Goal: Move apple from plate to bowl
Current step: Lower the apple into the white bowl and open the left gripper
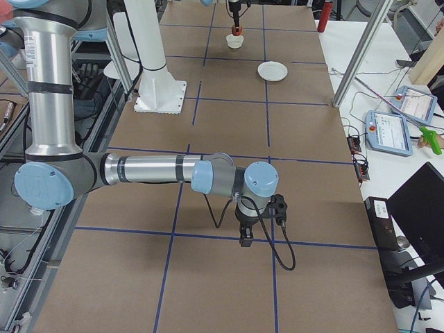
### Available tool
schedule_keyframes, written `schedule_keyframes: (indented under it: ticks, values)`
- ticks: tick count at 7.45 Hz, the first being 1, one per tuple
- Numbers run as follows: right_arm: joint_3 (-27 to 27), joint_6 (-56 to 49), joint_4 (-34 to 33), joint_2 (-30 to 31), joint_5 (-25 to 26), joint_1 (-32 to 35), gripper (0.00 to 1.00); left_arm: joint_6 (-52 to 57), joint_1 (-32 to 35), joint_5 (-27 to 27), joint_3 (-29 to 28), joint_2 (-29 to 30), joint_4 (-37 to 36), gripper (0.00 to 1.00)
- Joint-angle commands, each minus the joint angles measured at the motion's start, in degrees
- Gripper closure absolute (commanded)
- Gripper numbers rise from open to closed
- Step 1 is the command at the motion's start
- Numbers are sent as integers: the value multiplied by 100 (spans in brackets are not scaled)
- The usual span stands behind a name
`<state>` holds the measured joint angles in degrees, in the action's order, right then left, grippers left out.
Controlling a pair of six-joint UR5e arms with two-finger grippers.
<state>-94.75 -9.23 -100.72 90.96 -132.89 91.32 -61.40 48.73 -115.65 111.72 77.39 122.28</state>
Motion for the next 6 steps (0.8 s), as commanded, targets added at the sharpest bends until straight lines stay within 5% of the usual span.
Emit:
schedule_keyframes:
  ticks: [1, 6]
  values:
    - [0, 0, 0, 0, 0, 0, 0, 48, -4, -10, -124, -22, 191, 100]
    - [0, 0, 0, 0, 0, 0, 0, 84, -74, -19, -448, -13, 199, 100]
